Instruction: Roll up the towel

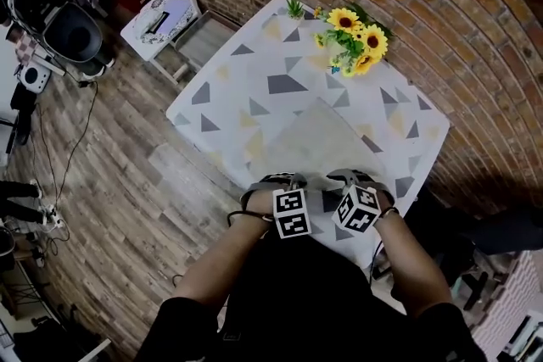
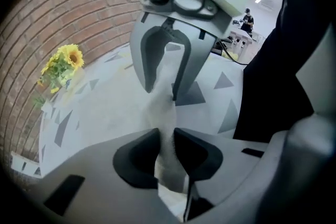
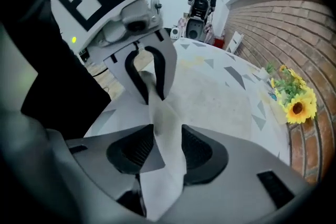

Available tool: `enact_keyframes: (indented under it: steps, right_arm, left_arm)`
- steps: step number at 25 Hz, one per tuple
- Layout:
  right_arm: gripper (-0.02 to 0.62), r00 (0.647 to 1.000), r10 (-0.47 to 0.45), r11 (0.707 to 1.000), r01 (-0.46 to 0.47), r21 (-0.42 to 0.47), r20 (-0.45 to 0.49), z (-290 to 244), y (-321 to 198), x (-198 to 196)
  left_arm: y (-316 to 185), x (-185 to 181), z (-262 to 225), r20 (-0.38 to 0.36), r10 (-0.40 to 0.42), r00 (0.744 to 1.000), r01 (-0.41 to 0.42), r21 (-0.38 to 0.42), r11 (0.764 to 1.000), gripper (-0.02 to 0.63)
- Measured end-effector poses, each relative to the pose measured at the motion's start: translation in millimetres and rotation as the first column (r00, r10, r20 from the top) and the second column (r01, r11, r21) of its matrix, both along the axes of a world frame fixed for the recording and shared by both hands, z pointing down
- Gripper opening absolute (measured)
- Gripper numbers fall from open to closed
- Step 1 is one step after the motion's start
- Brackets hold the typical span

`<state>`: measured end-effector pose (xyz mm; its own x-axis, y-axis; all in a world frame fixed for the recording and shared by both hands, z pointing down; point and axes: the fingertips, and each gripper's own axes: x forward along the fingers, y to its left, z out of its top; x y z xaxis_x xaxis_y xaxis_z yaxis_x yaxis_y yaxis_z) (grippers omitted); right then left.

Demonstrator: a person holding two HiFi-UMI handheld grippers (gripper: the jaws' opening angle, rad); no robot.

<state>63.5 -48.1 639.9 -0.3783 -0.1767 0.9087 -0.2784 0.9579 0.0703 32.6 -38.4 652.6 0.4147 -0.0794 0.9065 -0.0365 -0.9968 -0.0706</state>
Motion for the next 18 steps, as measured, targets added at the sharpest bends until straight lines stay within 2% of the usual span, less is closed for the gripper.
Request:
enact_keyframes:
  steps: [3, 7, 12, 18]
  right_arm:
    - [0.184, 1.0, -0.023, 0.999, 0.024, 0.028, -0.021, 6, 10, 2]
    - [0.18, 1.0, -0.015, 0.998, 0.015, 0.057, -0.008, 7, 22, 8]
    - [0.103, 0.999, -0.039, 0.996, 0.04, 0.08, -0.016, 12, 30, 22]
    - [0.089, 0.999, -0.033, 0.995, 0.033, 0.099, -0.007, 4, 9, 20]
  left_arm:
    - [4, 4, -6, -0.016, -0.018, 1.0, 0.017, -0.071, 0.997, 0.069]
    - [19, 12, -17, -0.027, -0.03, 0.999, 0.026, -0.143, 0.989, 0.06]
    - [29, 10, -12, 0.031, -0.013, 0.999, 0.017, -0.148, 0.989, 0.061]
    - [10, 2, -13, 0.019, -0.066, 0.998, 0.068, -0.164, 0.984, 0.066]
